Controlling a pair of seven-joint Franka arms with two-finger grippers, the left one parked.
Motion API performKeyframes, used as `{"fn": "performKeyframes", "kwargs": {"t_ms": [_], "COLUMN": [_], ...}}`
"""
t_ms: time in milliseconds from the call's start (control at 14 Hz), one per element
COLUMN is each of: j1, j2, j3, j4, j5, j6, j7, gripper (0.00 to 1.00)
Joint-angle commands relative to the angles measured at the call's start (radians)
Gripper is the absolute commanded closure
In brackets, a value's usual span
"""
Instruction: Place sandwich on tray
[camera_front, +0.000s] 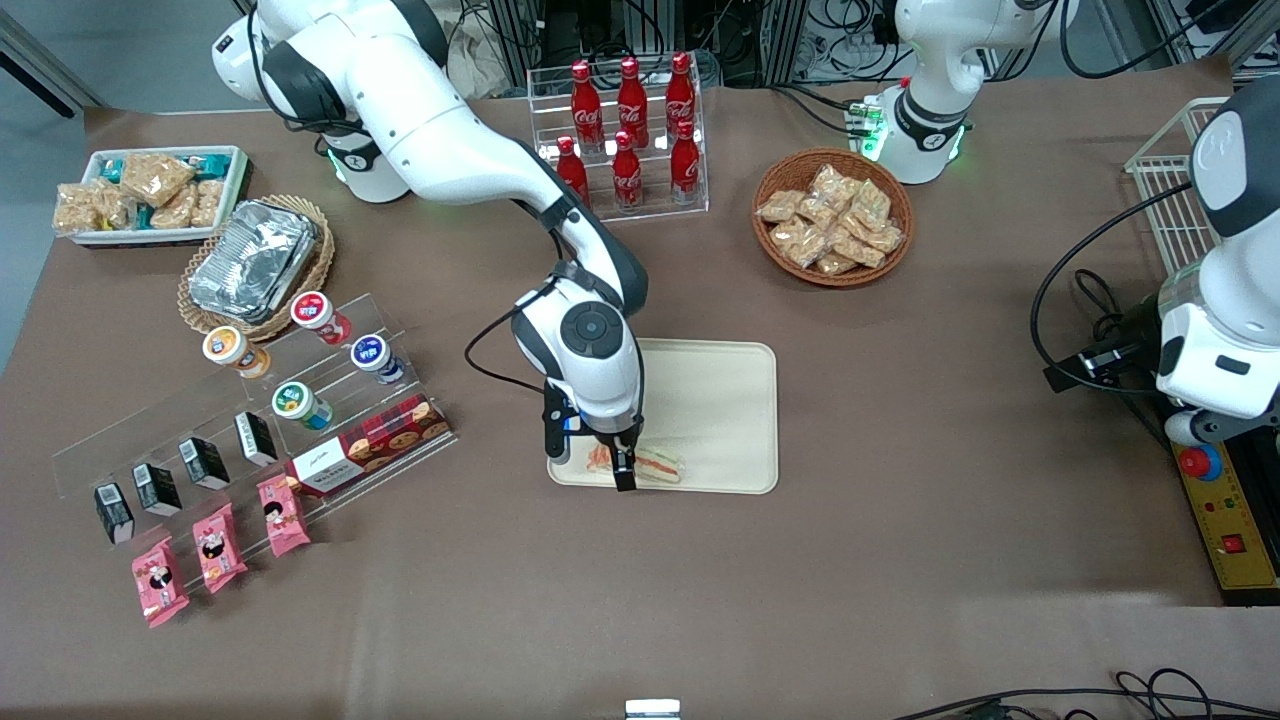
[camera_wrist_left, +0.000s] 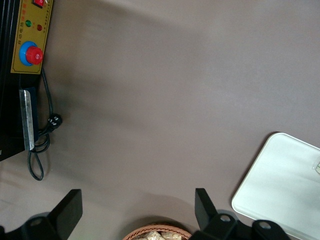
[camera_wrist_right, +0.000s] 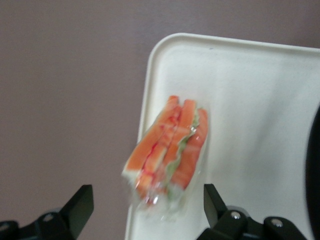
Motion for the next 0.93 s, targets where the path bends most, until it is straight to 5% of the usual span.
{"fn": "performKeyframes", "kwargs": {"t_ms": [0, 500, 857], "j1": [-0.008, -0.109, -0.221], "j2": [-0.092, -0.331, -0.421], "j3": [0.002, 0.037, 0.037], "j4": [-0.016, -0.072, -0.094], "j5": [-0.017, -0.014, -0.026], "j6": [-0.049, -0.273, -0.429], "j7": [0.008, -0.338, -0.904], "gripper": [0.02, 0.02, 0.02]}}
